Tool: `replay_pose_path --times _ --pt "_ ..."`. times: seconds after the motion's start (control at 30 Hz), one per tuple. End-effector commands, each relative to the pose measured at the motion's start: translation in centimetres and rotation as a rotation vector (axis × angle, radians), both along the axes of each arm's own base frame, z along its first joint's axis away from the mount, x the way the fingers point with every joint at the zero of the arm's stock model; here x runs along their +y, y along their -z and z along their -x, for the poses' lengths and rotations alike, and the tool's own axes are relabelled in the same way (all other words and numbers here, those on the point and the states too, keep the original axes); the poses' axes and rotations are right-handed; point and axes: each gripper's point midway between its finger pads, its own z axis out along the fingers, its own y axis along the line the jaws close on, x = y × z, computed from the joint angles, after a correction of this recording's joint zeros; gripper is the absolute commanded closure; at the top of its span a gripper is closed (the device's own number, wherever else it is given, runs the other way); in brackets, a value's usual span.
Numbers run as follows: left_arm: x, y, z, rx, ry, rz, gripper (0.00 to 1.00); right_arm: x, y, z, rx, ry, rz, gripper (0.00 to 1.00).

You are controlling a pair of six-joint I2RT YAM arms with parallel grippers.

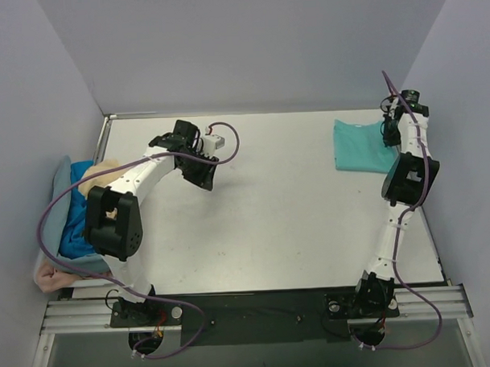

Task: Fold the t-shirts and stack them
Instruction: Put the neatly folded tshirt into the corner of the board with the right arm

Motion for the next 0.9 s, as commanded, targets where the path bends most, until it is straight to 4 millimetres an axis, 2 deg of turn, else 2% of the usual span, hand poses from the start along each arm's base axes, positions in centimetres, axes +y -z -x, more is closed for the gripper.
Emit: replay_pose_path --times 0.0,0.13,0.3,0.33,0.37,0.4,0.43,0.5,0.53,0.57,0.6,0.63,0.67,0.7,0.73,0.77,0.8,0.83,0.87 --pt "0.5 -0.9 -1.0 -0.020 0.015 -0.029 0.50 -3.4 -2.3 -2.4 -0.128 0.018 0.083 1.00" --pt "0.7 -1.0 -1.3 -0.028 0.023 -0.050 0.50 -3.3 -3.1 -4.0 -0.198 -0.016 0.081 1.00" --pt "0.8 -1.0 -1.4 -0.032 0.031 -0.058 0.50 -3.4 -3.3 -4.5 -0.221 0.001 0.083 0.98" --pt "0.9 -0.8 -1.4 -0.029 0.031 -0.060 0.50 -3.5 -3.1 -4.2 -0.212 0.017 0.083 0.82" --pt "0.8 -0.8 -1.4 -0.028 0.031 -0.059 0.50 -3.5 -3.2 -4.1 -0.207 0.025 0.093 0.72" --pt "0.8 -0.9 -1.4 -0.029 0.032 -0.057 0.50 -3.8 -3.7 -3.6 -0.198 0.041 0.120 0.55" --pt "0.8 -1.0 -1.3 -0.031 0.033 -0.054 0.50 -3.5 -4.0 -3.6 -0.197 0.035 0.126 0.26" --pt "0.7 -1.2 -1.2 -0.034 0.038 -0.045 0.50 -3.7 -6.0 -3.3 -0.214 0.058 0.174 0.04" --pt "0.6 -1.4 -1.2 -0.039 0.039 -0.042 0.50 -3.6 -7.5 -2.9 -0.231 0.065 0.188 0.02" --pt "0.5 -1.6 -1.1 -0.040 0.040 -0.035 0.50 -2.6 -7.5 -2.9 -0.233 0.050 0.189 0.01" --pt "0.5 -1.7 -1.0 -0.043 0.040 -0.030 0.50 -1.9 -10.1 -3.0 -0.276 0.042 0.206 0.01" --pt "0.4 -1.9 -1.0 -0.048 0.040 -0.024 0.50 -1.5 -10.6 -2.6 -0.273 0.040 0.225 0.00" --pt "0.4 -2.3 -0.9 -0.054 0.040 -0.019 0.50 -0.4 -13.1 -2.5 -0.313 0.030 0.239 0.00" --pt "0.4 -2.5 -0.8 -0.059 0.040 -0.016 0.50 -0.1 -13.1 -1.9 -0.302 0.034 0.256 0.00" --pt "0.3 -3.0 -0.6 -0.072 0.042 -0.010 0.50 0.9 -15.6 -1.5 -0.341 0.031 0.270 0.00" --pt "0.4 -3.3 -0.6 -0.081 0.041 -0.008 0.50 1.4 -15.1 -0.7 -0.324 0.036 0.264 0.00" --pt "0.4 -3.8 -0.2 -0.095 0.044 -0.004 0.50 2.6 -17.2 0.1 -0.357 0.027 0.262 0.00" --pt "0.6 -4.1 -0.1 -0.105 0.042 -0.002 0.50 3.4 -16.0 1.0 -0.337 0.023 0.241 0.00" --pt "0.8 -4.6 0.4 -0.118 0.041 0.002 0.50 4.5 -18.3 2.1 -0.386 0.028 0.233 0.00"
